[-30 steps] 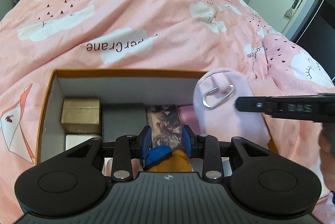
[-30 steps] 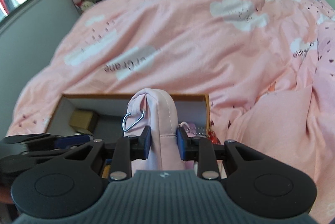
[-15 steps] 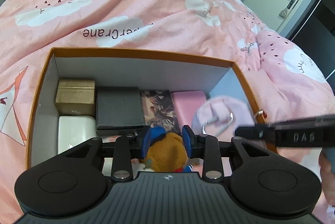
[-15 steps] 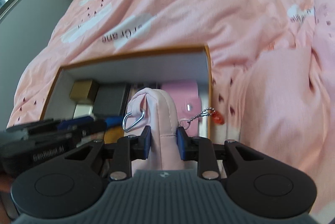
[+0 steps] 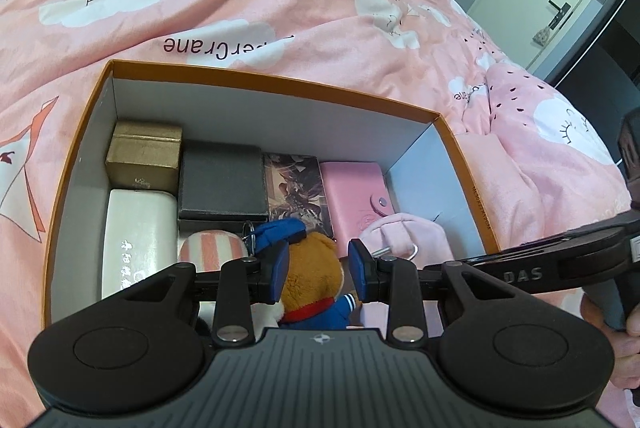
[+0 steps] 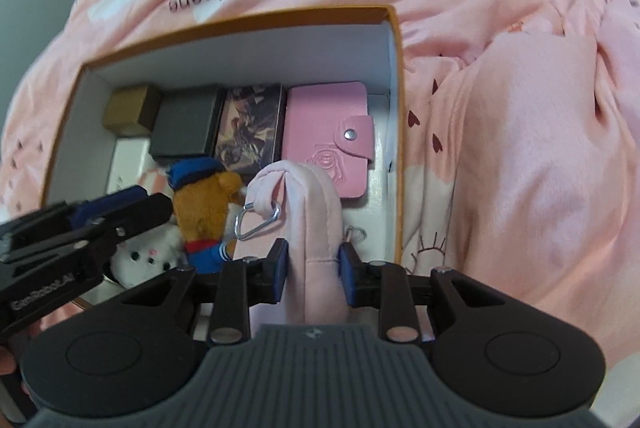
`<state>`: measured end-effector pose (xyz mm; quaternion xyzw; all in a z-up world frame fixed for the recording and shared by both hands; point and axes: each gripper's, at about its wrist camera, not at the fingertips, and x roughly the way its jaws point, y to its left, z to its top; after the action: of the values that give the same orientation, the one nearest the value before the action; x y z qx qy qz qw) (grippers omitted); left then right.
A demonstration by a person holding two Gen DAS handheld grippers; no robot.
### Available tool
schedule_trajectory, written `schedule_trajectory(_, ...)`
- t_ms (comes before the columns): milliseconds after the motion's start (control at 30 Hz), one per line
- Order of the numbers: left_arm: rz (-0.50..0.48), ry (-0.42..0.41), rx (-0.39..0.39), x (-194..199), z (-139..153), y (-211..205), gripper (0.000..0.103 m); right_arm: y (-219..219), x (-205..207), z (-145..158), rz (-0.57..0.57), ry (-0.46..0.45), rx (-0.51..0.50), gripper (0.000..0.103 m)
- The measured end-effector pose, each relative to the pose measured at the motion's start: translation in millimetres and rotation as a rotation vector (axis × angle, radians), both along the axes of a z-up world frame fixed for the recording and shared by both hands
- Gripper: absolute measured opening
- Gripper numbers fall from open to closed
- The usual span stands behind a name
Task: Organize objects
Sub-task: 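Lower the pink pouch into the box with the right tool and open it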
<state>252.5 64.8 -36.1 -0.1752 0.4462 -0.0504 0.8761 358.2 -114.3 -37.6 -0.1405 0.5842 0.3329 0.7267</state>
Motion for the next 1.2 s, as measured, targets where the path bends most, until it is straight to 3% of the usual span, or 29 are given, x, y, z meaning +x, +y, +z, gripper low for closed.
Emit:
schedule_trajectory(200, 0.004, 0.000, -0.018, -1.2, -0.1, 0.4, 0.037, 12.0, -6.9, -0.1, 0.113, -0.054, -0.089, 0.036)
schedule_trajectory(267, 0.003, 0.002, -0.019, -1.2, -0.9, 0.1, 0.037, 13.5, -9.3, 1.7, 0.149, -0.065, -0.105, 0.043)
schedule_trajectory(433, 0.007, 0.012, -0.018, -0.9, -3.6, 0.2, 0.037, 15.5, -18.7, 5.9, 0.247, -0.083, -0.126, 0.044)
schedule_trajectory(500, 0.010, 0.015, -0.019, -0.7, -4.4, 0.7, 0.037, 16.5, -20.9, 7.4, 0.290, -0.103, -0.128, 0.042)
schedule_trajectory(567, 0.009, 0.018, -0.020, -0.3, -4.8, 0.5, 0.037, 18.7, -19.8, 7.4, 0.317, -0.103, -0.111, 0.031)
schedule_trajectory(700, 0.009, 0.016, -0.021, -0.5, -4.8, 0.5, 0.037, 33.6, -15.8, 3.0, 0.394, -0.136, -0.071, 0.032)
schedule_trajectory(767, 0.012, 0.016, -0.022, -1.1, -4.9, 0.8, 0.038, 43.0, -12.8, 0.7, 0.427, -0.191, -0.071, 0.043)
schedule_trajectory(833, 0.016, 0.017, -0.025, -1.2, -5.5, 1.0, 0.040, 50.9, -8.6, -1.2, 0.434, -0.235, -0.061, 0.044)
schedule_trajectory(933, 0.015, 0.020, -0.027, 0.1, -6.2, -0.3, 0.040, 59.6, 0.8, -9.4, 0.437, -0.202, -0.044, 0.043)
schedule_trajectory(1000, 0.012, 0.022, -0.029, 0.6, -6.8, -0.8, 0.040, 63.1, 4.1, -16.7, 0.432, -0.184, -0.064, 0.040)
schedule_trajectory(1067, 0.010, 0.024, -0.030, 1.1, -7.6, -0.6, 0.040, 64.2, 4.9, -23.0, 0.432, -0.174, -0.095, 0.025)
schedule_trajectory(1133, 0.011, 0.027, -0.033, 1.7, -8.3, 0.2, 0.040, 63.3, 1.8, -27.1, 0.435, -0.167, -0.126, 0.023)
schedule_trajectory(1200, 0.015, 0.028, -0.036, 2.3, -8.8, 0.6, 0.040, 62.6, -3.0, -29.3, 0.446, -0.184, -0.179, 0.014)
